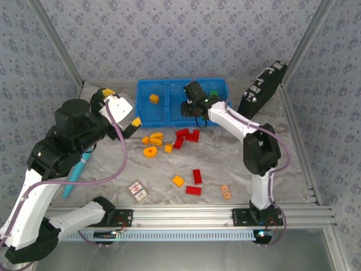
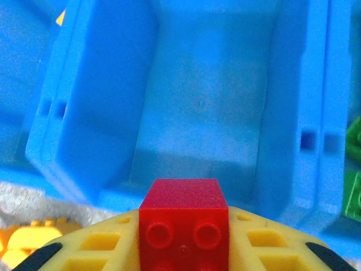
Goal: Sort the legos into containers by color
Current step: Place the lego in the container.
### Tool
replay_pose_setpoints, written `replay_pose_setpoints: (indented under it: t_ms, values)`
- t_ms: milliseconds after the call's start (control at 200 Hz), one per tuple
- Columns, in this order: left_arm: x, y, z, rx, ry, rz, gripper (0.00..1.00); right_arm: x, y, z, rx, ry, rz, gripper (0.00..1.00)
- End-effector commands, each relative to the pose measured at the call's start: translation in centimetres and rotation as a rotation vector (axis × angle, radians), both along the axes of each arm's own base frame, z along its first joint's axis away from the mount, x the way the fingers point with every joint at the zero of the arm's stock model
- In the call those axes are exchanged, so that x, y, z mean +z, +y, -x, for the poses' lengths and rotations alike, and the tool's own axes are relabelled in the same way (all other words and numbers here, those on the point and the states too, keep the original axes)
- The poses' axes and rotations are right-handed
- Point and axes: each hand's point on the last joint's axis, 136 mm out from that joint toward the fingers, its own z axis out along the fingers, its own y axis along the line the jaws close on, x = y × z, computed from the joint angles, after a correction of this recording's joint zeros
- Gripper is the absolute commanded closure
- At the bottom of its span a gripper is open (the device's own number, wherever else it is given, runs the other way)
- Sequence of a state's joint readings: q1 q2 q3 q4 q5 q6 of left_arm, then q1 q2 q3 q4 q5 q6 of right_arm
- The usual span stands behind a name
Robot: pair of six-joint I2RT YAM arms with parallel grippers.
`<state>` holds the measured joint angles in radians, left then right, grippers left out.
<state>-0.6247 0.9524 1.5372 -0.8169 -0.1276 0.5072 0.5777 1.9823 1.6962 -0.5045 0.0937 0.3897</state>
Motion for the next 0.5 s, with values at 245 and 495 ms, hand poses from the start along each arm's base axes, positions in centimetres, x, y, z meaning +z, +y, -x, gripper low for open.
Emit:
replay_pose_setpoints:
  t_ms: [245, 495]
  values:
    - [-1.0, -0.1, -1.2, 0.026, 0.007, -0.072, 0.0, -0.8, 0.7, -4.3, 0.032, -0.002, -0.009, 0.61]
    - [-2.5, -0.9, -2.4, 0.023, 0.045, -0.112, 0.0, 1.5, 0.1, -2.5, 0.062, -0.039, -0.015, 0.55]
